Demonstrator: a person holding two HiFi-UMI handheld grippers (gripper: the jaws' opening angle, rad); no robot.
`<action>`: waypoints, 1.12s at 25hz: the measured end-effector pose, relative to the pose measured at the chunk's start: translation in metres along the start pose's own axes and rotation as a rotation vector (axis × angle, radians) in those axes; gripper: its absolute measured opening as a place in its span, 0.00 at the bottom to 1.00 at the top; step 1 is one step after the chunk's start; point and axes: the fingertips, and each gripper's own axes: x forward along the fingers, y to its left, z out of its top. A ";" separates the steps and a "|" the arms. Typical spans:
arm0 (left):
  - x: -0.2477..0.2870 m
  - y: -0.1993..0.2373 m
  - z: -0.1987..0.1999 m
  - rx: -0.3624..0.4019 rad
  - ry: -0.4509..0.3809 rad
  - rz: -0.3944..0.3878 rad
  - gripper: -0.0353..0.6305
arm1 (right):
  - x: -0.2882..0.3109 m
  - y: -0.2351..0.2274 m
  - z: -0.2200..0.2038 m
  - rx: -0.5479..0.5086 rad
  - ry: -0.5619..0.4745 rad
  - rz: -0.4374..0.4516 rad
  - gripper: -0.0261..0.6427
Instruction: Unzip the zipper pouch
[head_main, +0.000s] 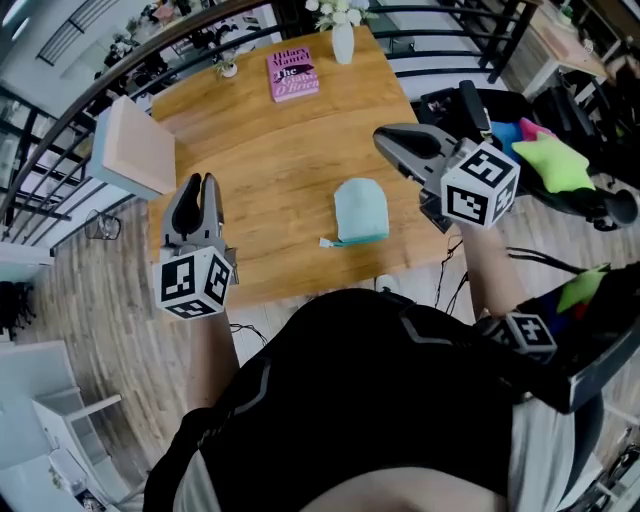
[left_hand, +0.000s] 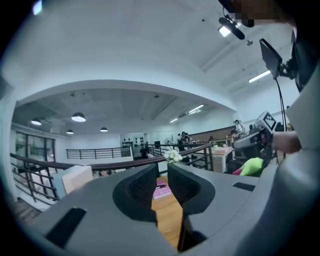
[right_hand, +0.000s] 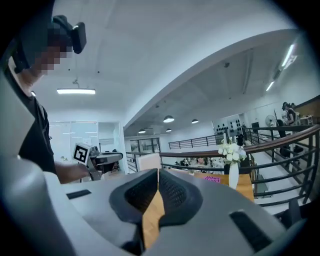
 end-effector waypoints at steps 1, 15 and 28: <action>-0.001 0.003 0.001 0.010 -0.003 0.024 0.18 | -0.002 0.001 0.005 -0.005 -0.017 -0.010 0.06; -0.001 0.009 -0.012 -0.164 0.018 0.017 0.10 | 0.000 -0.012 0.019 -0.136 0.025 -0.140 0.05; 0.008 0.000 -0.012 -0.184 0.023 -0.025 0.10 | -0.006 -0.017 0.027 -0.161 0.017 -0.170 0.05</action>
